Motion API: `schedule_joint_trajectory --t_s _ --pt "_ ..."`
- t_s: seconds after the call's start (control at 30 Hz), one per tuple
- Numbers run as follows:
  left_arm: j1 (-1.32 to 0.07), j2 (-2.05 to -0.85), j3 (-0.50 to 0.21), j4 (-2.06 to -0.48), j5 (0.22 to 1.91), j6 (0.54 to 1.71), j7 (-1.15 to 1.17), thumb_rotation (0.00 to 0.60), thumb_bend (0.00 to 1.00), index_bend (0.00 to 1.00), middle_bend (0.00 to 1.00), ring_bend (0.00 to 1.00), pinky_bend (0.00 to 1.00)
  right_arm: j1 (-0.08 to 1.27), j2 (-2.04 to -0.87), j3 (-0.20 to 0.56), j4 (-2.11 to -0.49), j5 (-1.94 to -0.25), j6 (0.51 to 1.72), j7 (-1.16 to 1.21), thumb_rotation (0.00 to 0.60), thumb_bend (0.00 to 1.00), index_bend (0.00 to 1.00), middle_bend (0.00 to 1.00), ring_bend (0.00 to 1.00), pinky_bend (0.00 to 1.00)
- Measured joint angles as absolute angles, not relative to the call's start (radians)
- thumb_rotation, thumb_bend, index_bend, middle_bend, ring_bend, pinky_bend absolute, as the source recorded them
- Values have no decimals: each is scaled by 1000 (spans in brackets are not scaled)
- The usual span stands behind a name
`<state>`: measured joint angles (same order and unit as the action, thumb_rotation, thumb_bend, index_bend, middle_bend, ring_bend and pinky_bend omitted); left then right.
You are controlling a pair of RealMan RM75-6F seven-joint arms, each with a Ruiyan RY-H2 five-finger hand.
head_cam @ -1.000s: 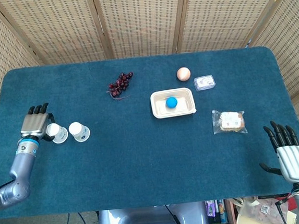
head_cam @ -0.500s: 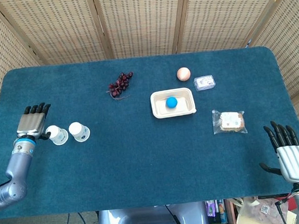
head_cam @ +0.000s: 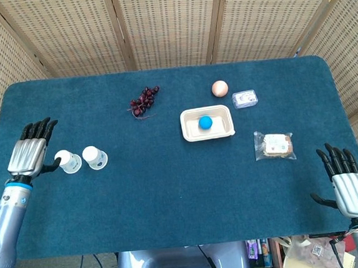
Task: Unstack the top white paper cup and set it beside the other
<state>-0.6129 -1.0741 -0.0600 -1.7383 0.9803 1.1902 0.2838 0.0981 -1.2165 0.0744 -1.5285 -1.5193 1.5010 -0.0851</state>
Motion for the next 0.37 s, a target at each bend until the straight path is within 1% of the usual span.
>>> schedule_joint_trajectory --t_s 0.13,0.23,0.37 --pt "-481 -1117 -5 -1743 1196 1384 221 600 347 0 0 0 0 101 -1231 76 -1516 -1532 1510 -89 600 35 0 0 0 0" --pt "-383 -1173 38 -1724 1305 1497 202 600 348 0 0 0 0 103 -1236 75 -1513 -1534 1509 -94 600 36 0 0 0 0" --pt "-296 -1258 78 -1679 1372 1577 216 600 348 0 0 0 0 104 -1239 75 -1510 -1534 1508 -98 600 35 0 0 0 0"
